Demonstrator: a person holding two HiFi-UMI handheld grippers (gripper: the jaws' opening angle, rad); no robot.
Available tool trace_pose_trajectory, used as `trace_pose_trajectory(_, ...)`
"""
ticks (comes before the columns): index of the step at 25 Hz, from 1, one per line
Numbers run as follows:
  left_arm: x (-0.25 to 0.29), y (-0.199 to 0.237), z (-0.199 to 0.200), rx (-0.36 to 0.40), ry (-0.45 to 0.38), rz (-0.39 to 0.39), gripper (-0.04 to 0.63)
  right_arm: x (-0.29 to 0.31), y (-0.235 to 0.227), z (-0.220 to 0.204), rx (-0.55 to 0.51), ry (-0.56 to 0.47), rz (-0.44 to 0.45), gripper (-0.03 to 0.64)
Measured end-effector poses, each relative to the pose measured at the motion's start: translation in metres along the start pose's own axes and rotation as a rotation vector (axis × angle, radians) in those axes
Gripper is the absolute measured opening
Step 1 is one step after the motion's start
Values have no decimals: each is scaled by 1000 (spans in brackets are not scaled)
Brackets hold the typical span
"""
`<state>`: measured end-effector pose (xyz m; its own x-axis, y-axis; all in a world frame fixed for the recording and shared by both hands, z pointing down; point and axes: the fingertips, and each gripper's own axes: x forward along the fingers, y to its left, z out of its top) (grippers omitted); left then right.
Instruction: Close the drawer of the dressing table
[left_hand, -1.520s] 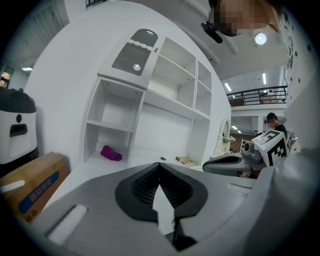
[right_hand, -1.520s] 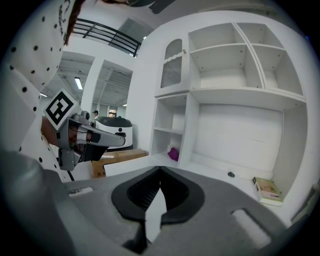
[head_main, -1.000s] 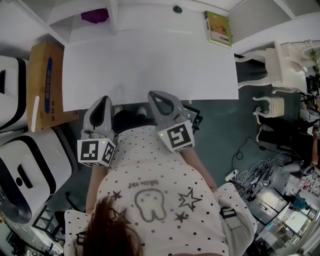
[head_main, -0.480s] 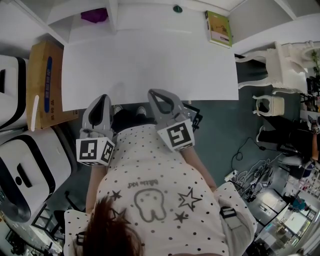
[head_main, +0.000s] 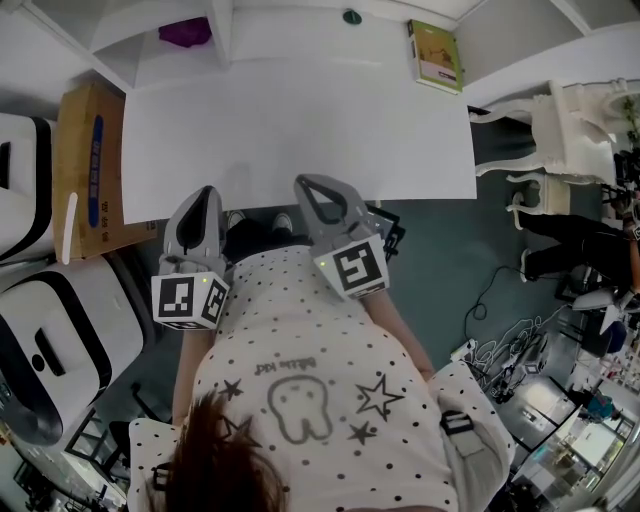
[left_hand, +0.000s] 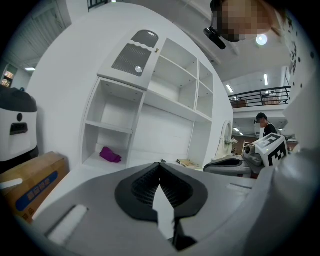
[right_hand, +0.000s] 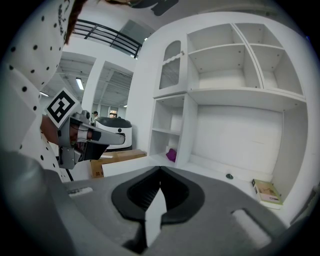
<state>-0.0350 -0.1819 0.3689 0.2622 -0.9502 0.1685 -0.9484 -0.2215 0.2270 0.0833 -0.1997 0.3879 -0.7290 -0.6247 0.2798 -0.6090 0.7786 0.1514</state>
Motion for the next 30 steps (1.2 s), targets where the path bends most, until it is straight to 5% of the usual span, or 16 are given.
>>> trace_pose_trajectory(30, 5, 2, 1, -4, 6, -8, -3, 3, -1, 1, -8, 8, -7, -3)
